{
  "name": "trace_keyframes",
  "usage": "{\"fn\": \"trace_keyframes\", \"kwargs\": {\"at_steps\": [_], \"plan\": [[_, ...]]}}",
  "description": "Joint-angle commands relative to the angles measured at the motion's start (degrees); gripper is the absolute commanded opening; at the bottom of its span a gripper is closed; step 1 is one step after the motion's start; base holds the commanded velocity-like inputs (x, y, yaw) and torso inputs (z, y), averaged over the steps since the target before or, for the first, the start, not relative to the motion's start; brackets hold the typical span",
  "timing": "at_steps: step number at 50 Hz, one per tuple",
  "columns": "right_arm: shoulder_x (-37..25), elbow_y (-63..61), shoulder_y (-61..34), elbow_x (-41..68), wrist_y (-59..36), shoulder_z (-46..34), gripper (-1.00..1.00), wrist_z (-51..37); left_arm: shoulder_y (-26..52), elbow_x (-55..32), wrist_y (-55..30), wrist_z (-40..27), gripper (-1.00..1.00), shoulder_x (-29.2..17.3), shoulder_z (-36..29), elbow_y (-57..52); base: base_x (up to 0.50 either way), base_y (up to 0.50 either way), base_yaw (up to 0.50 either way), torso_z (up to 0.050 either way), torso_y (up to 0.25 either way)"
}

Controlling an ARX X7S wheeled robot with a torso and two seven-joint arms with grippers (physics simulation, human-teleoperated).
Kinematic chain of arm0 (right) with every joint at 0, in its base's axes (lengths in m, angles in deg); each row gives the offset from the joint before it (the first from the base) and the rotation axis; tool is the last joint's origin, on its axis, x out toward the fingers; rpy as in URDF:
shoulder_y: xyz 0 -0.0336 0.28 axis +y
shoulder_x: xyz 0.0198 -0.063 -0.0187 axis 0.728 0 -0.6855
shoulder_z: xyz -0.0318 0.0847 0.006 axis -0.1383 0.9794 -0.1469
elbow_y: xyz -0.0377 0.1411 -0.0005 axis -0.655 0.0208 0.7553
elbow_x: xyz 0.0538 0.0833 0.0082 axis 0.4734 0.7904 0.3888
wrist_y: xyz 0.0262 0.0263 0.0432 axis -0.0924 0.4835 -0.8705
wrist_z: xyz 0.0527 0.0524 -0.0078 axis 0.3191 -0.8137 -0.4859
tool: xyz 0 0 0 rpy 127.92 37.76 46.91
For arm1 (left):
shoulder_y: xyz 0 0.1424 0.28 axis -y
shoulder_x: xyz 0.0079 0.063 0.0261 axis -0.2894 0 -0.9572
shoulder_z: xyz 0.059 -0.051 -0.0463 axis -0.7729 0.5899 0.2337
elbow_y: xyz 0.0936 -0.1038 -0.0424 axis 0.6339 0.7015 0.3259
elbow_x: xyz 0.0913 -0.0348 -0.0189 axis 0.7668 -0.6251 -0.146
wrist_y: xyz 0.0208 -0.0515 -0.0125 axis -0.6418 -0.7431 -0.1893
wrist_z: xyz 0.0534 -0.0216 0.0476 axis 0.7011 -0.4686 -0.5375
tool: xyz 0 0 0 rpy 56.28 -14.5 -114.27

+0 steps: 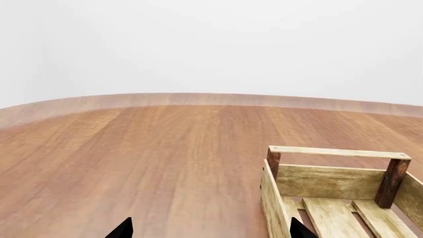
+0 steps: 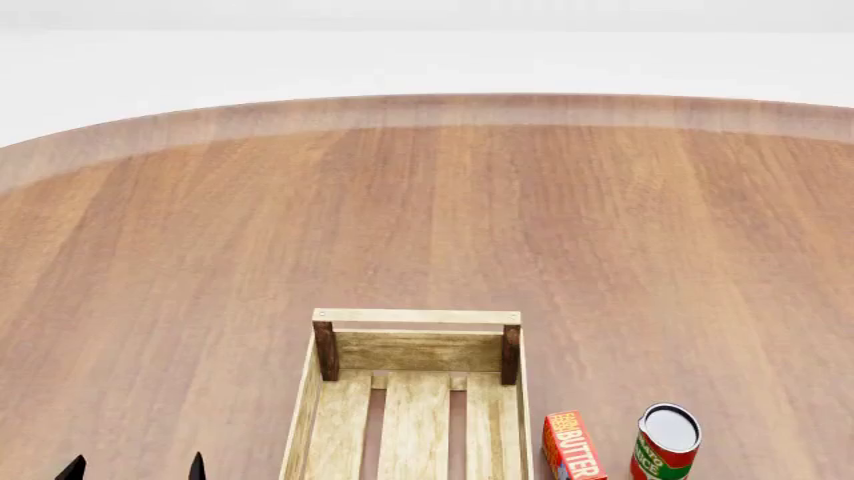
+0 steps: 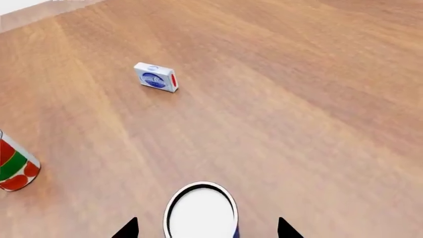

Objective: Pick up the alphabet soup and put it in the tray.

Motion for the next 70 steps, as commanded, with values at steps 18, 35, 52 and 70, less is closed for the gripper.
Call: {"fn": "trace_keyframes", "kwargs": {"at_steps": [18, 35, 52, 70], "plan": [[-1.2, 7.4, -3.5, -3.2, 0.9, -3.9, 1.00, 1.1, 0.1, -0.6, 0.2, -0.7, 1.00, -0.5, -0.6, 0.1, 0.00, 0.00, 0.00, 0.000, 0.000], [-2.0, 9.1, -6.9, -4.2, 0.5, -6.9, 1.00, 1.0, 0.2, -1.2, 0.3, -0.9, 1.00, -0.8, -1.0, 0.1, 0.00, 0.00, 0.00, 0.000, 0.000], [-2.1, 17.5, -11.1, -7.7, 3.1, -11.2, 1.00, 2.9, 0.5, -1.4, 0.6, -1.2, 1.00, -1.0, -1.3, 0.5, 0.00, 0.00, 0.00, 0.000, 0.000], [-2.1, 22.3, -14.0, -9.3, 4.0, -13.6, 1.00, 3.6, 0.6, -1.8, 0.7, -1.5, 1.00, -1.3, -1.7, 0.6, 0.00, 0.00, 0.00, 0.000, 0.000]]}}
